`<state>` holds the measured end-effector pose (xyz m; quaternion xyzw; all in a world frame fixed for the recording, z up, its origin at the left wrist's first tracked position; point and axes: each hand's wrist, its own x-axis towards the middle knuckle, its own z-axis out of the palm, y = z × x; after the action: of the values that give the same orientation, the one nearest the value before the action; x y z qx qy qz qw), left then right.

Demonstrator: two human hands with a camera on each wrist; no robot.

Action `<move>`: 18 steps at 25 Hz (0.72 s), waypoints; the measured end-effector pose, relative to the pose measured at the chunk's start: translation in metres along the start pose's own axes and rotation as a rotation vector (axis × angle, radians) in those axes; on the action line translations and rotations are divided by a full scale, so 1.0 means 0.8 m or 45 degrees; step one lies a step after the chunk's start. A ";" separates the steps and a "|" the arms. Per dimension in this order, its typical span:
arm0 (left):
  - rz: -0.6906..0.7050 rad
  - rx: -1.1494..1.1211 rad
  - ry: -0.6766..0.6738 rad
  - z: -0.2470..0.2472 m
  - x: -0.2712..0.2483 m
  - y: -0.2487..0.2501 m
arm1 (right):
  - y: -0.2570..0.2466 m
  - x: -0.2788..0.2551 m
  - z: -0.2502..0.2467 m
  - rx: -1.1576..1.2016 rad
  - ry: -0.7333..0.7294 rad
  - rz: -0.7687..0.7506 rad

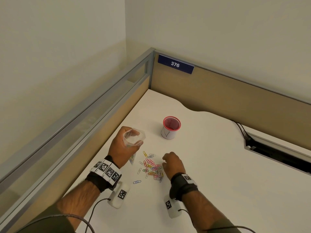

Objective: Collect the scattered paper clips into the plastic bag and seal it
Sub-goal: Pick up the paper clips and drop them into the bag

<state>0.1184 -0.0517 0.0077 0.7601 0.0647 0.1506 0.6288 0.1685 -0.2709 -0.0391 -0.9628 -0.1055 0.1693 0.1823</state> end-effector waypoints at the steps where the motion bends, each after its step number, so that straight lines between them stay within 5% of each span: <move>1: 0.003 0.001 0.005 0.000 0.000 0.000 | 0.002 0.004 -0.001 -0.030 -0.031 -0.013; 7: -0.008 -0.016 0.008 0.002 0.002 -0.002 | 0.004 -0.017 0.023 -0.214 -0.212 -0.224; 18: 0.004 0.002 -0.041 0.014 0.005 0.004 | 0.002 -0.029 0.030 -0.238 -0.228 -0.245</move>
<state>0.1249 -0.0616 0.0099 0.7631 0.0535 0.1394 0.6288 0.1390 -0.2712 -0.0542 -0.9421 -0.2282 0.2257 0.0970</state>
